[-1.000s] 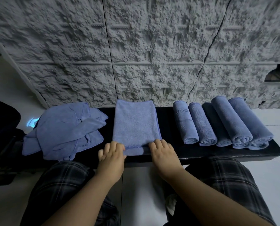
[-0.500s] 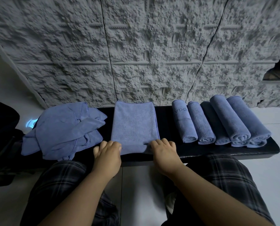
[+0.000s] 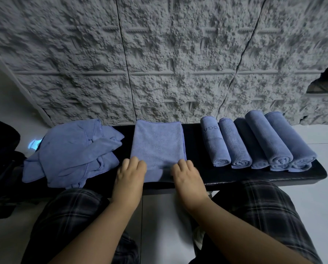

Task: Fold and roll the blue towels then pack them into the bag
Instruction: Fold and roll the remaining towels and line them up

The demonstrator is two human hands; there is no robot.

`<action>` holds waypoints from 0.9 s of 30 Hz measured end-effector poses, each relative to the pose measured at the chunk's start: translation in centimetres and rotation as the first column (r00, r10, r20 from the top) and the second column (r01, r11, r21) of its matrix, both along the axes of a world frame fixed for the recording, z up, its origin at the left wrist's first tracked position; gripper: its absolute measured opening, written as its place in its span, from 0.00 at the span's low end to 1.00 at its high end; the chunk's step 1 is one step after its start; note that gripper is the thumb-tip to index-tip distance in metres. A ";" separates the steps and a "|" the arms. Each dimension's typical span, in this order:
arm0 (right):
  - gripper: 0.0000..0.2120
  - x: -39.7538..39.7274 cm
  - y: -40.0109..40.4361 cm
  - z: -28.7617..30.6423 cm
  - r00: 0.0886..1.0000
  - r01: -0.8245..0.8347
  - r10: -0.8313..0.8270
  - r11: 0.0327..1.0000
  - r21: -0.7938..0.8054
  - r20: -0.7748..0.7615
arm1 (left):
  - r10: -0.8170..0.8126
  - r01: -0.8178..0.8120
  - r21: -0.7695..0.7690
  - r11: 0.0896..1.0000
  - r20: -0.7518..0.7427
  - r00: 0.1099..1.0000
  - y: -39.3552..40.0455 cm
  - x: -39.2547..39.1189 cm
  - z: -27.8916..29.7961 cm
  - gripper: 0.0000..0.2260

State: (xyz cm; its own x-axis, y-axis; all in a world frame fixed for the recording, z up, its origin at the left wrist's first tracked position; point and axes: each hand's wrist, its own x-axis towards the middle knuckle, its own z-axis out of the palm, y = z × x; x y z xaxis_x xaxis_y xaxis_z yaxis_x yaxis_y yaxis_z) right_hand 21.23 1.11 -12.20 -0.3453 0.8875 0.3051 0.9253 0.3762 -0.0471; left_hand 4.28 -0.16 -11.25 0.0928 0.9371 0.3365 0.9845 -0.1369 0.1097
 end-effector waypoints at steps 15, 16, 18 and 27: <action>0.09 0.3 0.2 -1.3 1.000 -0.023 0.023 0.999 0.035 -0.018 | -0.100 0.106 -0.048 0.993 0.099 0.990 -0.4 -0.2 -1.7 0.18; 0.10 0.4 0.3 -1.3 1.000 -0.025 0.025 0.999 0.030 -0.014 | -0.115 0.119 -0.044 0.992 0.096 0.989 -0.3 -0.4 -1.7 0.19; 0.14 0.4 0.3 -1.1 1.000 -0.029 0.029 0.999 0.014 -0.002 | -0.137 0.141 -0.041 0.989 0.087 0.987 -0.2 -0.7 -1.7 0.22; 0.12 1.8 1.8 0.3 0.991 -0.054 0.010 0.939 -0.339 -0.130 | -0.102 0.108 -0.028 0.994 0.155 0.983 0.5 -1.0 -1.8 0.17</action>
State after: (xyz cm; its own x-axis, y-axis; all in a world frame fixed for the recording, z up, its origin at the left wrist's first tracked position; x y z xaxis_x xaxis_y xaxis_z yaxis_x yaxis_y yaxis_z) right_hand 23.06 2.88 -11.90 -0.3544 0.9347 0.0283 0.8915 0.3468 -0.2916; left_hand 3.28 0.38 -13.08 0.1410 0.9368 0.3201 0.9361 -0.2314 0.2650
